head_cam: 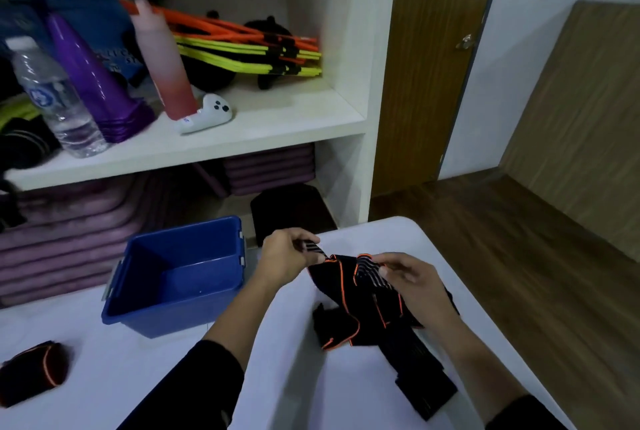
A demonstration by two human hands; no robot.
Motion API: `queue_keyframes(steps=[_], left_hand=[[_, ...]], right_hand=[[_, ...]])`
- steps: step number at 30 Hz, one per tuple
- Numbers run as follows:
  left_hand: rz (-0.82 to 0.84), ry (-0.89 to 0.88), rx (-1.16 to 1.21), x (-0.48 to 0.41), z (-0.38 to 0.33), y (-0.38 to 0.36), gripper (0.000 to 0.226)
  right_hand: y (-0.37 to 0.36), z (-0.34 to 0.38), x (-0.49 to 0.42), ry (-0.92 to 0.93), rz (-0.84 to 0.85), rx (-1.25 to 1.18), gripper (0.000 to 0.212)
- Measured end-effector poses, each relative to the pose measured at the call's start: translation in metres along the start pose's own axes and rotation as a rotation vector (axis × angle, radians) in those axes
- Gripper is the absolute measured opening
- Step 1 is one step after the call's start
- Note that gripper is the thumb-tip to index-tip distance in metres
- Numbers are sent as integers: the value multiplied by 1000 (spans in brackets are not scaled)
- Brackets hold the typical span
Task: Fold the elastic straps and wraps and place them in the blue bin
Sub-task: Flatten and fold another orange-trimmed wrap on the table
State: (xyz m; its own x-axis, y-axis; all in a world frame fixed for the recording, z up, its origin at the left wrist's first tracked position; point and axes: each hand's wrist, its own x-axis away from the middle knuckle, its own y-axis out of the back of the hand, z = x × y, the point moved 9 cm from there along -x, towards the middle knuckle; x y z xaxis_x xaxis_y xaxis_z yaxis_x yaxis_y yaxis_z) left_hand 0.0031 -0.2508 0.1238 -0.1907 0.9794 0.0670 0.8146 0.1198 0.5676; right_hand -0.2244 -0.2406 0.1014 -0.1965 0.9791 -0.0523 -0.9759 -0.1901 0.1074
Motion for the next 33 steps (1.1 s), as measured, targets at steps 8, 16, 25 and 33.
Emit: queue_keyframes(steps=[8,16,25,33], left_hand=[[-115,-13,69,10,-71,22,24],[-80,-7,108,23,-88,8,20],[-152,136,530,33,-63,5,6],[-199,119,530,44,-56,11,9]], right_hand=[[19,52,-2,103,-143,-60,21],[5,59,10,76,-121,-142,25],[-13,59,23,77,-222,-144,16],[-28,72,26,108,-150,-149,19]])
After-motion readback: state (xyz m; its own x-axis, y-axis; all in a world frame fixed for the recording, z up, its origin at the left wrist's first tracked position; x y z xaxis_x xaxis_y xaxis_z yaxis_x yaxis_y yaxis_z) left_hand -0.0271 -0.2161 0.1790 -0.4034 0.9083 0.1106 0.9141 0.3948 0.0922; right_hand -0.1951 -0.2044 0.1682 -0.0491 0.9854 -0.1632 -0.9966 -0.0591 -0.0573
